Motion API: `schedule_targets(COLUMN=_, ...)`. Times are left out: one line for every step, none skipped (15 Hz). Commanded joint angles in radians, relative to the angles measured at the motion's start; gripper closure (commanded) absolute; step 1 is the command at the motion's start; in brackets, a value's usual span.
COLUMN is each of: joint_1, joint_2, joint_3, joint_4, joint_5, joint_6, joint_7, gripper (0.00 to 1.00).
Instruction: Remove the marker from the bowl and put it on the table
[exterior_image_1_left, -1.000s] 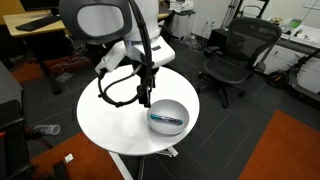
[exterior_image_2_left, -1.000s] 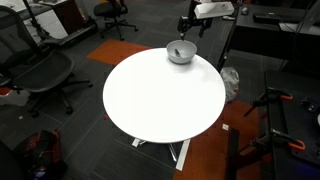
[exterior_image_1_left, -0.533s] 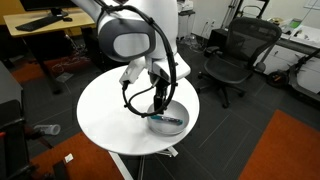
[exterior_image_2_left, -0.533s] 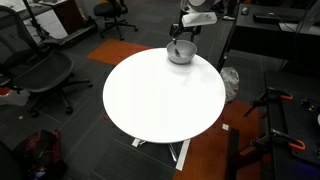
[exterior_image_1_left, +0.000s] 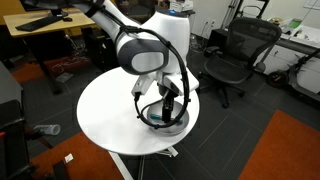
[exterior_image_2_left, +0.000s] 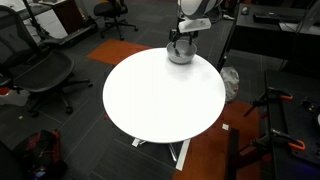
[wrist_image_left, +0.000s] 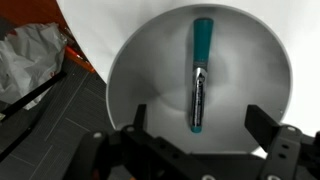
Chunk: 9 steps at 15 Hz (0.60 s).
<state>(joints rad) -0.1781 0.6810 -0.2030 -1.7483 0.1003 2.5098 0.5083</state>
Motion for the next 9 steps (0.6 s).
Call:
schedule_targets(joint_1=-0.009, joint_2=0.05, joint_3=-0.004, joint_4=0.073, joint_5=0.027, joint_6=-0.073, joint_7=-0.04, gripper=0.0)
schedule_targets(joint_1=-0.01, joint_2=0.061, joint_3=-0.004, joint_4=0.083, joint_5=0.026, joint_6=-0.083, joint_7=-0.044, gripper=0.0)
schedule_targets(joint_1=-0.012, joint_2=0.071, joint_3=-0.003, joint_4=0.093, joint_5=0.027, joint_6=-0.093, joint_7=-0.045, gripper=0.0)
schedule_targets(joint_1=-0.015, joint_2=0.081, joint_3=0.0, joint_4=0.102, joint_5=0.029, joint_6=-0.099, joint_7=-0.048, gripper=0.0)
schedule_targets(joint_1=-0.017, joint_2=0.091, joint_3=0.001, joint_4=0.112, joint_5=0.031, joint_6=-0.108, joint_7=-0.049, gripper=0.0)
schedule_targets(joint_1=-0.017, joint_2=0.102, joint_3=-0.001, joint_4=0.121, joint_5=0.029, joint_6=-0.115, joint_7=-0.047, gripper=0.0)
schedule_targets(joint_1=-0.017, joint_2=0.112, joint_3=-0.001, joint_4=0.129, joint_5=0.028, joint_6=-0.118, joint_7=-0.048, gripper=0.0)
schedule_targets(joint_1=-0.018, joint_2=0.122, joint_3=-0.001, joint_4=0.138, joint_5=0.028, joint_6=-0.117, joint_7=-0.048, gripper=0.0)
schedule_targets(joint_1=-0.019, joint_2=0.132, joint_3=-0.001, joint_4=0.146, joint_5=0.028, joint_6=-0.117, joint_7=-0.047, gripper=0.0)
